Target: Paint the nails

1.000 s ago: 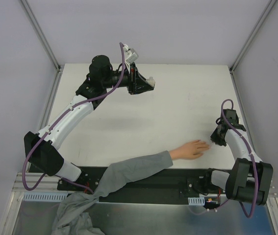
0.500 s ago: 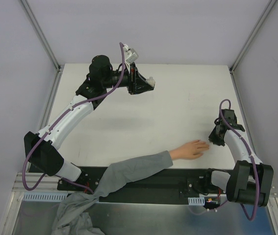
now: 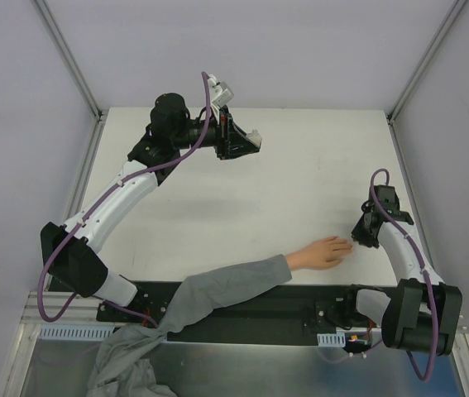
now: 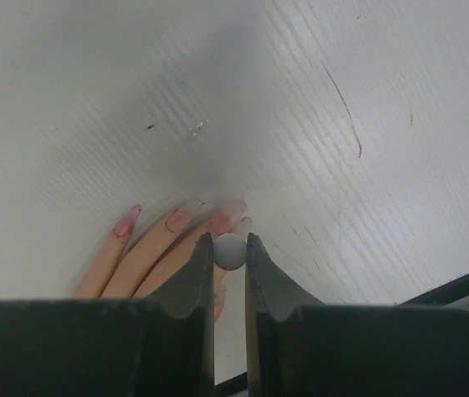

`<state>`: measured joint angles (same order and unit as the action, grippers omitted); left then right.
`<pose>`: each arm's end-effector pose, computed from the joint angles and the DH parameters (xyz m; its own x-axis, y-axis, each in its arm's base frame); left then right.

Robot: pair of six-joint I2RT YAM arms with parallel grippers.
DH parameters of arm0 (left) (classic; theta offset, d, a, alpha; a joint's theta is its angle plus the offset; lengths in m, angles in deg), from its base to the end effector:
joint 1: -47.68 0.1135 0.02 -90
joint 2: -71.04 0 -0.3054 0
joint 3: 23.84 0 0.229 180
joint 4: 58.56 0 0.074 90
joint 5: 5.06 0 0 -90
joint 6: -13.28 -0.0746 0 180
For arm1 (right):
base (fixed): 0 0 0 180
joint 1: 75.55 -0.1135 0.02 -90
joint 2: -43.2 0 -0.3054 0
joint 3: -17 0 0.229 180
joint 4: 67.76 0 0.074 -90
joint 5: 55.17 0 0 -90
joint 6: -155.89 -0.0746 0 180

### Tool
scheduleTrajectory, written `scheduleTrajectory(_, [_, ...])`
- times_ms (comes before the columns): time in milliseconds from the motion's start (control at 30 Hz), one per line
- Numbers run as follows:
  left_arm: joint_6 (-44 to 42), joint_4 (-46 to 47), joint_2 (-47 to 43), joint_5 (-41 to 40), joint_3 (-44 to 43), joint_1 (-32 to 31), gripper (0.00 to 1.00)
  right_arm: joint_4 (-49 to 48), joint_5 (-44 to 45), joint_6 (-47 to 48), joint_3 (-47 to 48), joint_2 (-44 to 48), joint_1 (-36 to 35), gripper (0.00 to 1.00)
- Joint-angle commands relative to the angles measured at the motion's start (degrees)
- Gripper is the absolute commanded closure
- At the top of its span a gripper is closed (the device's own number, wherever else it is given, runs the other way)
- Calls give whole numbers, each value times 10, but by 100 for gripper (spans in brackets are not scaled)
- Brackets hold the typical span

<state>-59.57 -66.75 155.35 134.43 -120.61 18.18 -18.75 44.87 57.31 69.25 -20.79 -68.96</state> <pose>0.2640 -0.2145 0.4759 -0.2270 -0.0917 -0.9696 0.9553 0.1727 -0.2400 0.1796 -0.0338 0.2127 -0.8275 0.2435 -0.5058 0.3247 0.9426 -0.0775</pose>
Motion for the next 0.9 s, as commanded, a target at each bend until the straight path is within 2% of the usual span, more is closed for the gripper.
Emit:
scheduleTrajectory(0, [-1, 26, -23, 17, 0, 8, 100, 5, 8, -7, 6, 4, -3, 100])
scheduleTrajectory(267, [-2, 24, -24, 19, -3, 10, 100, -24, 14, 1, 19, -29, 7, 100])
scheduleTrajectory(867, [-2, 24, -18, 19, -8, 11, 100, -24, 30, 9, 12, -30, 33, 100])
